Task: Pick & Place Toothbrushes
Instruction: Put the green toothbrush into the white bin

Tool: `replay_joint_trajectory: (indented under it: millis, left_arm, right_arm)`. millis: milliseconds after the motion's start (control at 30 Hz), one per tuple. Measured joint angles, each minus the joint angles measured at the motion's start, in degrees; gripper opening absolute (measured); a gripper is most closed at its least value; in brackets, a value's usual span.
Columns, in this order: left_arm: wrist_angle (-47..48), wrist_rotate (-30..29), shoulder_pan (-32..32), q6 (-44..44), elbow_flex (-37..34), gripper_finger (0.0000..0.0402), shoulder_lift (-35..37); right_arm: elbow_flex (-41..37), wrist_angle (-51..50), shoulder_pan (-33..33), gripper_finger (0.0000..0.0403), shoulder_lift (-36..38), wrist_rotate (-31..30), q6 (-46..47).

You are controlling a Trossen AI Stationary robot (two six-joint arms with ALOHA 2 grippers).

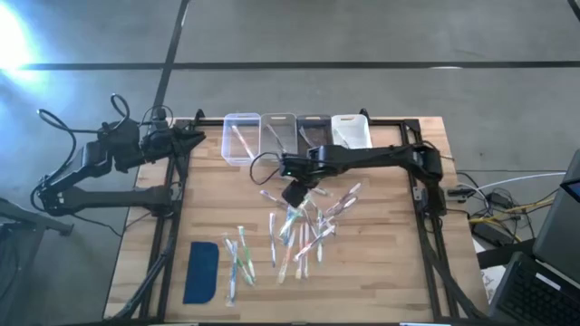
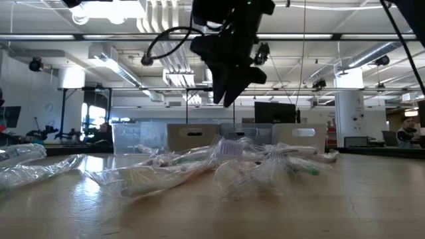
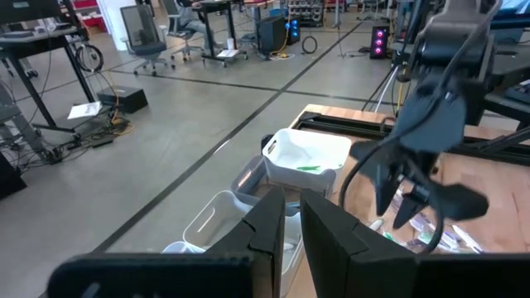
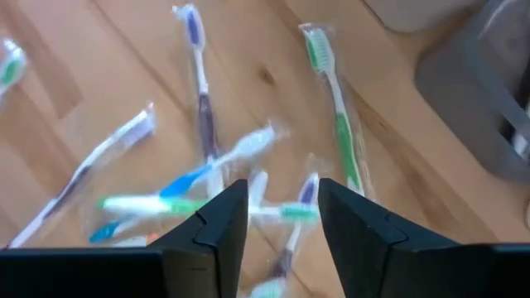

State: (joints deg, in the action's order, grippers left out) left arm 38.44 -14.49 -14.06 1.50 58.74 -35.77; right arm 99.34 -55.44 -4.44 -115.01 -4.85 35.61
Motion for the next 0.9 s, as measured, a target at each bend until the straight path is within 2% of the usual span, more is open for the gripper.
replay_joint_trajectory:
  millis: [300, 500, 900]
  left_arm:
    - [0.0, 0.0, 0.0, 0.0, 0.0, 0.0046, 0.0]
    - [0.0, 0.0, 0.0, 0.0, 0.0, 0.0046, 0.0]
    - [0.0, 0.0, 0.0, 0.0, 0.0, 0.0046, 0.0]
  right_arm:
    - [5.4, -5.6, -1.3, 0.0164, -8.8, -2.4, 0.6]
    - [7.4, -7.3, -1.6, 0.0181, -11.7, -4.3, -2.2]
    - [1.5, -6.9, -2.7, 0.0197, -10.6, -7.1, -4.8]
